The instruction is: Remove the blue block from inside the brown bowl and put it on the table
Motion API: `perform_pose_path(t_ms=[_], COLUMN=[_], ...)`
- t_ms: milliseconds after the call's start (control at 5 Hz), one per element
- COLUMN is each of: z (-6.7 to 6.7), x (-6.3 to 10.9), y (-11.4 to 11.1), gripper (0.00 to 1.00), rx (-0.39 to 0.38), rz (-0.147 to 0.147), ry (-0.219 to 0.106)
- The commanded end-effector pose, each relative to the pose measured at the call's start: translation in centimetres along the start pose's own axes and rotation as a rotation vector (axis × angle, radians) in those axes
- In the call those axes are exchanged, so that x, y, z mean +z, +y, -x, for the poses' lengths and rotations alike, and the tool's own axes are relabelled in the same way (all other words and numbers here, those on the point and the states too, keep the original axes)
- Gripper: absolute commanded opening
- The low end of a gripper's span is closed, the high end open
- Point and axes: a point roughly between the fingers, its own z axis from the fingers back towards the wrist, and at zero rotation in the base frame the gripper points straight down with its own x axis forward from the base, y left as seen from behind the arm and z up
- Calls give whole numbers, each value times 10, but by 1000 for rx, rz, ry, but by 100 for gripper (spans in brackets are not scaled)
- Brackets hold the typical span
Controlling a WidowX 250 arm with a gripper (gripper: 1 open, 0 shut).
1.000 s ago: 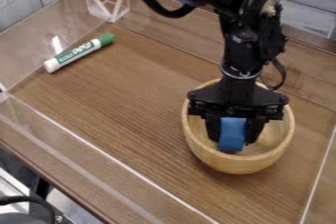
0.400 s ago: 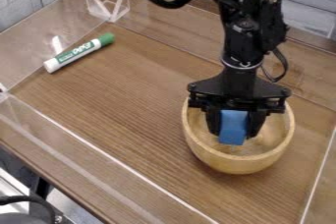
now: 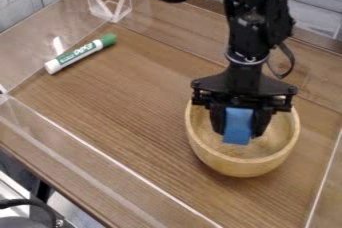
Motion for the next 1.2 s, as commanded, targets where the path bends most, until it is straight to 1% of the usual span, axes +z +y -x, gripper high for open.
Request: perform_pose_path(t_ms=[0, 200, 400, 1000], z=[-12, -13, -14, -8], x=[22, 24, 24, 5], y=[-6, -4, -2, -5], gripper=[0, 0, 100, 100], rx=[4, 3, -1, 19], rz=[62, 70, 81, 89], ry=[-58, -57, -61, -57])
